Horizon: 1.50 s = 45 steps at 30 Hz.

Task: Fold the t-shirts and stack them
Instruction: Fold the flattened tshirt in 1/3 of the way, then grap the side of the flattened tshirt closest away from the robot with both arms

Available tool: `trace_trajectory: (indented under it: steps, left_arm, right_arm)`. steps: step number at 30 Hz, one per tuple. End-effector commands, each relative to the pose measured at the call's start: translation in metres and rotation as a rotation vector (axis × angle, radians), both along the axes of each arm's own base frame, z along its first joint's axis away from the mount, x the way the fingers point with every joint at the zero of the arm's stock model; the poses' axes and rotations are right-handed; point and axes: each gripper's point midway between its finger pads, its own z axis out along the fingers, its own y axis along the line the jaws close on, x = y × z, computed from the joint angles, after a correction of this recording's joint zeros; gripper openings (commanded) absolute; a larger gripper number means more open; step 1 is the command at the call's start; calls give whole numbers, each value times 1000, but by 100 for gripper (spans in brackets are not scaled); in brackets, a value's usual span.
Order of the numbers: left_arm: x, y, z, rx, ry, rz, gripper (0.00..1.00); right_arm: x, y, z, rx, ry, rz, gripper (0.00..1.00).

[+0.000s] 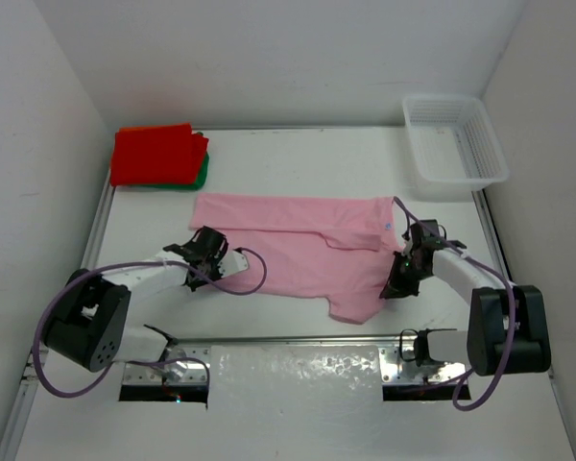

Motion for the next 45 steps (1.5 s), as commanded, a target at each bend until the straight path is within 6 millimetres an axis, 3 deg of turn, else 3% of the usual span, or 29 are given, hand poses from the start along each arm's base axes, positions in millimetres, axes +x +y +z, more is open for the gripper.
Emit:
trace_trajectory:
  steps: [1, 5, 8, 12, 15, 16, 19, 20, 21, 22, 23, 25, 26, 27, 28, 30, 31, 33, 37, 41, 44, 45]
  left_arm:
    - [19, -1, 3, -1, -88, 45, 0]
    - [32, -4, 10, -14, -136, 75, 0]
    - [42, -6, 13, -13, -162, 89, 0]
    - [46, -12, 12, -33, -141, 112, 0]
    - [44, -14, 15, -45, -130, 115, 7]
    - [44, -14, 16, -45, -132, 116, 11]
    - [45, -13, 19, -44, -140, 114, 14]
    - [45, -12, 19, -38, -144, 117, 14]
    - [45, -12, 19, -39, -145, 117, 14]
    - [45, -11, 19, -33, -146, 119, 14]
    - [45, -10, 20, -31, -148, 121, 14]
    - [44, -9, 20, -23, -147, 125, 14]
    - [42, -8, 19, -20, -143, 129, 14]
    - [41, -7, 20, -15, -142, 130, 14]
    - [40, -5, 20, -8, -134, 132, 14]
    - [37, -4, 21, -5, -126, 134, 15]
    - [35, -3, 22, -2, -117, 136, 16]
    - [33, -3, 24, -4, -118, 131, 18]
    - [30, -2, 23, -3, -115, 134, 24]
    - [28, 2, 20, 9, -123, 139, 25]
    - [28, 4, 19, 13, -135, 142, 25]
    - [31, 3, 19, 11, -146, 144, 25]
  right_arm:
    - [55, 2, 28, 7, -137, -5, 0]
    - [96, 2, 45, 5, -185, 4, 0]
    - [115, -1, 39, -14, -160, 24, 0]
    - [118, -1, 24, -17, -87, 88, 46]
    - [128, -7, 35, -54, -146, 117, 59]
    - [142, -6, 53, -52, -255, 136, 63]
    - [157, 0, 86, -33, -423, 162, 61]
    - [155, 0, 100, -39, -469, 170, 44]
    - [150, -3, 103, -54, -468, 163, 44]
    - [142, -7, 102, -76, -450, 152, 24]
    - [121, -11, 95, -91, -393, 125, 16]
    - [98, -14, 82, -118, -333, 105, 6]
    - [77, -13, 66, -111, -264, 87, 7]
    - [69, -11, 63, -110, -258, 85, 9]
    - [55, -7, 53, -103, -224, 95, 21]
    - [50, 1, 47, -83, -221, 104, 31]
    - [47, 11, 41, -50, -228, 126, 41]
    - [46, 17, 36, -31, -226, 124, 46]
    - [57, 24, 21, -7, -239, 114, 48]
    - [55, 19, 3, -41, -191, 111, 48]
    - [55, 21, -8, -23, -187, 96, 45]
    - [53, 22, -11, -16, -179, 91, 38]
